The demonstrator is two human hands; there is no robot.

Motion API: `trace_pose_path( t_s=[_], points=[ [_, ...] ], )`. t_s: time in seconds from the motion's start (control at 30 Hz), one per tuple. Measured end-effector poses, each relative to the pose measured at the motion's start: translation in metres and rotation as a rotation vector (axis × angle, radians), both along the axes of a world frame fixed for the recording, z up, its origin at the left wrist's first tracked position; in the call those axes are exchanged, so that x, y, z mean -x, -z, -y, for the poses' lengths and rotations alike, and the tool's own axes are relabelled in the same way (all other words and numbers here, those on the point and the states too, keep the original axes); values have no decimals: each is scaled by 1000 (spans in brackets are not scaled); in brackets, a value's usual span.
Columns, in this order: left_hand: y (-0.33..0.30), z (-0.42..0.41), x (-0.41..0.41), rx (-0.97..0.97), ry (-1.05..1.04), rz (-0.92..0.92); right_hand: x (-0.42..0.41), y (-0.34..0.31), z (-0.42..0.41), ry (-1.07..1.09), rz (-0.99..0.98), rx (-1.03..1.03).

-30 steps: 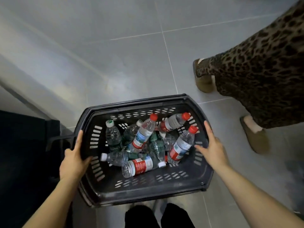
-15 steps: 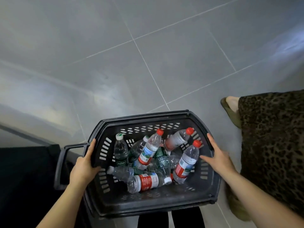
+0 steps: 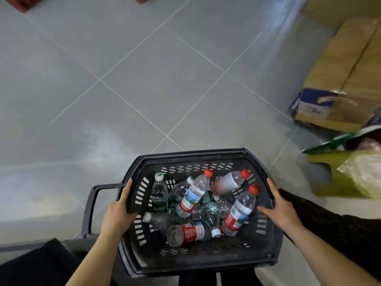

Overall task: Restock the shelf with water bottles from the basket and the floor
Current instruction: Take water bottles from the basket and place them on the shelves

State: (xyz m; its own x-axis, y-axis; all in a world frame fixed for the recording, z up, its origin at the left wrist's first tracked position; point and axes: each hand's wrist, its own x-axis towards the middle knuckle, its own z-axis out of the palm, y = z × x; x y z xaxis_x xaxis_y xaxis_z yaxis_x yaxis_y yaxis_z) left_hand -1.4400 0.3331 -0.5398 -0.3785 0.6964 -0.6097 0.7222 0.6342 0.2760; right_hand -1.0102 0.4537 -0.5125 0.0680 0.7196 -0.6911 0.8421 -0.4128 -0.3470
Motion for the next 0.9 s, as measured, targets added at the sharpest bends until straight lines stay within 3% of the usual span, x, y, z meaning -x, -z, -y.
trace_pose_path(
  t_s=[0.13,0.47,0.67,0.9],
  points=[
    [8,-37,-20,-69,110,14,-36,1,13,132,-33,-2],
    [-36,-146,-127,8,499,-80,-135,-28,69,477,-87,-5],
    [-43,-181,-243,-40,698,-85,-218,-18,123,649,-125,-60],
    [-37,-174,-426,-63,875,-49,-369,-8,199,757,-118,-19]
  ],
)
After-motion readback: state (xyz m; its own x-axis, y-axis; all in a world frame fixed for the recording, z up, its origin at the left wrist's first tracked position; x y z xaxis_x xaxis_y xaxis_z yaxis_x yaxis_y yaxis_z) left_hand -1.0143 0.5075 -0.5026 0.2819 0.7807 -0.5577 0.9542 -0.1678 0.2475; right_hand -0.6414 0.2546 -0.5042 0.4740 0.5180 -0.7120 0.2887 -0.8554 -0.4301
